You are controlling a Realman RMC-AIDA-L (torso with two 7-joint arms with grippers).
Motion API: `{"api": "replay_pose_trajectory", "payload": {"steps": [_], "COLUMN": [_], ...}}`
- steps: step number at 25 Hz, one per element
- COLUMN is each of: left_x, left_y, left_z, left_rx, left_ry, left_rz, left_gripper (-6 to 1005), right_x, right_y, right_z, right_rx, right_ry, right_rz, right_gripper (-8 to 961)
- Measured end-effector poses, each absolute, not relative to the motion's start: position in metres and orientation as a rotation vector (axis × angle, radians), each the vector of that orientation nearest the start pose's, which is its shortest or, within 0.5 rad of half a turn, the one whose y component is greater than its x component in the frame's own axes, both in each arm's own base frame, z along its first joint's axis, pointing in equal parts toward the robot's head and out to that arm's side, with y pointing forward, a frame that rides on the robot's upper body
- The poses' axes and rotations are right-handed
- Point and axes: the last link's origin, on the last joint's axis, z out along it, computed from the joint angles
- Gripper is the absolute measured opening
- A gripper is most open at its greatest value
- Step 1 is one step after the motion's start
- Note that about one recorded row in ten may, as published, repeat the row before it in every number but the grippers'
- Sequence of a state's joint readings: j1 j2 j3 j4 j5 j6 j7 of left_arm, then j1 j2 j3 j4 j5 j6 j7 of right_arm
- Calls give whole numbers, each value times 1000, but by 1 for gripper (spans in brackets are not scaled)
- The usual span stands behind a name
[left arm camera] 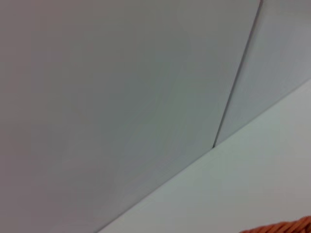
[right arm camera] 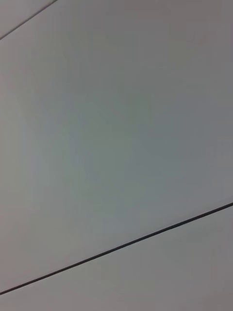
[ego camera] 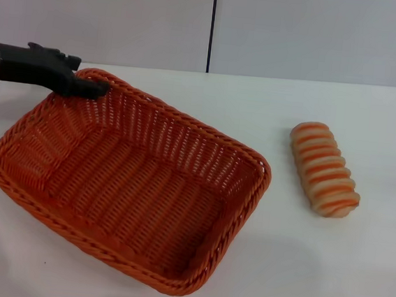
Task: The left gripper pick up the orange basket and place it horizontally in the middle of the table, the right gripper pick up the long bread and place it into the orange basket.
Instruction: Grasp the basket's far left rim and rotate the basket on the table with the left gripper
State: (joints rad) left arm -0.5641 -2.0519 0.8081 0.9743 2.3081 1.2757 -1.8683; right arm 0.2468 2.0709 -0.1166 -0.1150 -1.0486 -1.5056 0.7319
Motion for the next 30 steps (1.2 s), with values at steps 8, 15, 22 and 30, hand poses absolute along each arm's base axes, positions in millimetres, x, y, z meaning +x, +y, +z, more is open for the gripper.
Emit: {"api": "replay_pose_trajectory", "payload": {"steps": [8,15,22,30], "left_x": [-272,-276,-277,-277], "left_y": [392,394,395,395], "left_z": [41,43,43,47], "left_rx": [-2473,-2437,-2436,-2425], "left_ry": [-821,-824,-816,-823], "left_rz": [-74,-68,-58,-60], "left_gripper": [797,791,576,335], "right_x": [401,402,402,403], "right_y": [241,242,243,246], "right_z": [88,87,87,87], "right_rx": [-1084,-1083,-1079,-1074], "right_ry": [697,706,708,720], "right_rz": [1046,1042,1042,1037], "right_gripper": [731,727,722,717]}}
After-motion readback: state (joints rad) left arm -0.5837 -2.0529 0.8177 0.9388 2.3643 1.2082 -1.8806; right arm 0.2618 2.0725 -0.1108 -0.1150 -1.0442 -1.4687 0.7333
